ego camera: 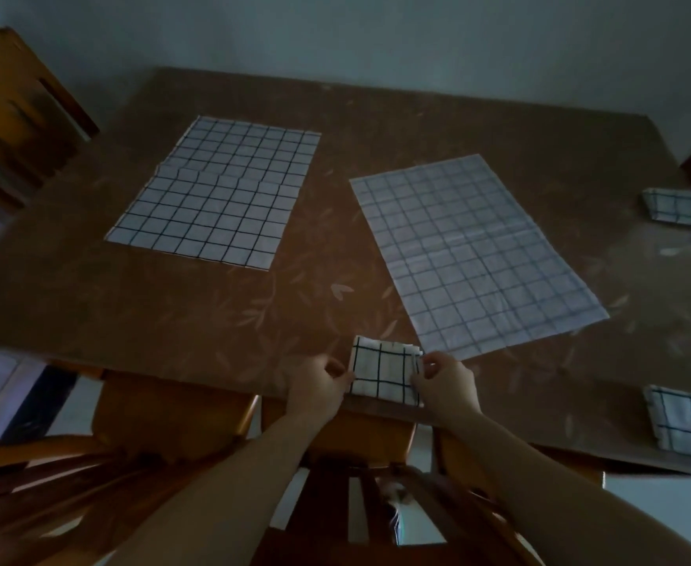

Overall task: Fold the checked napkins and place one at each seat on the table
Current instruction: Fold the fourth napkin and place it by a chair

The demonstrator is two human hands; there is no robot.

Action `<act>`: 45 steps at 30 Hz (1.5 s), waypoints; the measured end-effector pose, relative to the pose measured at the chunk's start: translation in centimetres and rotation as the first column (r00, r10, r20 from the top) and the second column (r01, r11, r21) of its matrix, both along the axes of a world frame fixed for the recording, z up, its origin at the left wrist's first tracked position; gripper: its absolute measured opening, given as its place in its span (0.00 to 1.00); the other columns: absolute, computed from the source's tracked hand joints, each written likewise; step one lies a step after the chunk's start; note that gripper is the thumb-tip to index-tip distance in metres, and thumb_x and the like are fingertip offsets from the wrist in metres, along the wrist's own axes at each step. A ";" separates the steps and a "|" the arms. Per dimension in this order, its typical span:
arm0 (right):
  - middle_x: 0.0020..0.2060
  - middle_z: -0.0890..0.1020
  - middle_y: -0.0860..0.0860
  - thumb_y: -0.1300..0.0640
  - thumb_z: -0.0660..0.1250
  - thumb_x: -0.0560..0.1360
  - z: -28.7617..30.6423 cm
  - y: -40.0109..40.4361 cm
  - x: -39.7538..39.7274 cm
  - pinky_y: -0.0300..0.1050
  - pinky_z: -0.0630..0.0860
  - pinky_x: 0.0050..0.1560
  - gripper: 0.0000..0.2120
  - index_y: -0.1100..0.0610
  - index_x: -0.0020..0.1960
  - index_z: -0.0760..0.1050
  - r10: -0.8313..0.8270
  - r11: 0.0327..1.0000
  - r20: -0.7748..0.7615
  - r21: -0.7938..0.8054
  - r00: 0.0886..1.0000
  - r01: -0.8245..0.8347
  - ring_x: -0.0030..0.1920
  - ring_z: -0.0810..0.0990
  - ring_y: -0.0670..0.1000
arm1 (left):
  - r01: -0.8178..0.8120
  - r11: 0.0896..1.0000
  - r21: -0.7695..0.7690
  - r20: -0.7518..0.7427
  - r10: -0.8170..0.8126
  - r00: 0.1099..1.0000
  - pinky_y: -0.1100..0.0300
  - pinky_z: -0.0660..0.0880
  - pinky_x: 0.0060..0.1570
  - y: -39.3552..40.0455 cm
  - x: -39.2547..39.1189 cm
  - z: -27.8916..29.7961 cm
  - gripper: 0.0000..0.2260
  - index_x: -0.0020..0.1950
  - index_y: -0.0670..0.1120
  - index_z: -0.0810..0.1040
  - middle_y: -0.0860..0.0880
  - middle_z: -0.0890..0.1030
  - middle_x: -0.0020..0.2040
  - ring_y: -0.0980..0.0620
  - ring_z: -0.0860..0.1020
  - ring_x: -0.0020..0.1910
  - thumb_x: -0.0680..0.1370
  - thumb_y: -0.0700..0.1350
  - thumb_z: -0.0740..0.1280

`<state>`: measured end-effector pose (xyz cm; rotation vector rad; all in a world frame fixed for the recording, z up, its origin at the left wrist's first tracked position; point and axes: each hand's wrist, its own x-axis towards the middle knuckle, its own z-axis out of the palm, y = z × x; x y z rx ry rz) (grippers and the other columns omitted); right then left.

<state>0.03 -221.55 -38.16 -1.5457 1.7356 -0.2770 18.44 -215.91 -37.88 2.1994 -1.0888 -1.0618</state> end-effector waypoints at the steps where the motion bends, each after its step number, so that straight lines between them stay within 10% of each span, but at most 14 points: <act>1: 0.37 0.80 0.46 0.58 0.67 0.74 0.0 -0.2 0.1 0.36 0.72 0.31 0.06 0.54 0.50 0.78 0.046 0.999 -0.019 -0.004 0.999 -0.046 0.35 0.78 0.43 | 0.038 0.999 0.000 0.038 -0.038 0.999 0.67 0.72 0.35 0.0 0.1 -0.2 0.06 0.45 0.47 0.81 0.53 0.80 0.36 0.53 0.82 0.39 0.75 0.49 0.72; 9: 0.37 0.80 0.45 0.47 0.66 0.76 3.1 -8.8 -4.3 0.39 0.69 0.36 0.08 0.51 0.46 0.78 0.090 0.960 -0.246 -0.237 0.965 -0.150 0.41 0.81 0.49 | 0.204 0.971 -0.124 0.233 -0.172 0.957 0.61 0.74 0.37 -8.0 1.1 2.6 0.09 0.53 0.52 0.77 0.56 0.79 0.41 0.57 0.78 0.38 0.77 0.54 0.68; 12: 0.59 0.79 0.49 0.41 0.66 0.74 2.2 -12.9 -6.5 0.46 0.74 0.51 0.20 0.49 0.62 0.74 0.155 0.942 -0.379 -0.221 0.912 -0.252 0.59 0.78 0.53 | 0.344 0.921 -0.182 0.326 -0.274 0.905 0.61 0.71 0.37 -13.6 -1.2 3.7 0.09 0.56 0.51 0.76 0.54 0.79 0.43 0.55 0.77 0.40 0.77 0.50 0.67; 14: 0.76 0.61 0.53 0.32 0.63 0.71 0.9 -14.2 -7.6 0.53 0.66 0.68 0.42 0.53 0.76 0.57 0.250 0.932 -0.513 -0.103 0.821 -0.348 0.74 0.62 0.55 | 0.488 0.862 -0.138 0.360 -0.416 0.835 0.60 0.73 0.42 -16.3 -3.0 3.1 0.16 0.64 0.51 0.74 0.52 0.80 0.53 0.53 0.78 0.47 0.77 0.53 0.67; 18: 0.79 0.44 0.55 0.20 0.51 0.64 -1.8 -14.1 -9.1 0.57 0.47 0.77 0.56 0.55 0.79 0.42 0.277 0.932 -0.564 -0.040 0.778 -0.361 0.78 0.43 0.55 | 0.672 0.714 0.199 0.437 -0.678 0.591 0.44 0.59 0.73 -19.4 -6.2 0.1 0.46 0.79 0.50 0.50 0.45 0.55 0.79 0.45 0.55 0.77 0.70 0.71 0.64; 23: 0.79 0.48 0.53 0.22 0.46 0.67 -3.8 -13.1 -9.6 0.55 0.46 0.77 0.51 0.54 0.79 0.47 0.217 0.918 -0.554 -0.164 0.804 -0.361 0.79 0.45 0.53 | 0.672 0.663 0.331 0.481 -0.731 0.484 0.40 0.46 0.74 -19.5 -8.1 -2.6 0.56 0.79 0.49 0.41 0.43 0.39 0.79 0.39 0.42 0.77 0.64 0.77 0.62; 36: 0.78 0.54 0.50 0.27 0.45 0.71 -4.9 -12.2 -9.5 0.50 0.47 0.77 0.45 0.54 0.78 0.53 0.121 0.910 -0.464 -0.301 0.877 -0.284 0.78 0.49 0.49 | 0.700 0.711 -0.066 0.567 -0.551 0.613 0.52 0.53 0.74 -18.0 -8.1 -4.6 0.41 0.78 0.50 0.59 0.52 0.59 0.79 0.51 0.54 0.78 0.71 0.69 0.64; 40: 0.78 0.56 0.50 0.29 0.52 0.73 -4.7 -12.3 -9.4 0.51 0.49 0.77 0.41 0.54 0.78 0.55 0.124 0.913 -0.443 -0.299 0.888 -0.277 0.78 0.51 0.50 | 0.613 0.698 -0.370 0.506 -0.403 0.763 0.59 0.70 0.61 -18.1 -9.1 -4.7 0.21 0.62 0.44 0.81 0.47 0.82 0.60 0.48 0.79 0.61 0.70 0.46 0.76; 45: 0.74 0.66 0.48 0.36 0.62 0.73 -3.7 -12.7 -9.8 0.51 0.56 0.75 0.34 0.50 0.74 0.61 0.158 0.899 -0.367 -0.330 0.917 -0.287 0.74 0.62 0.49 | 0.432 0.808 -0.401 0.333 -0.311 0.890 0.58 0.79 0.50 -19.7 -9.3 -3.6 0.09 0.53 0.48 0.85 0.50 0.86 0.50 0.51 0.83 0.49 0.76 0.38 0.69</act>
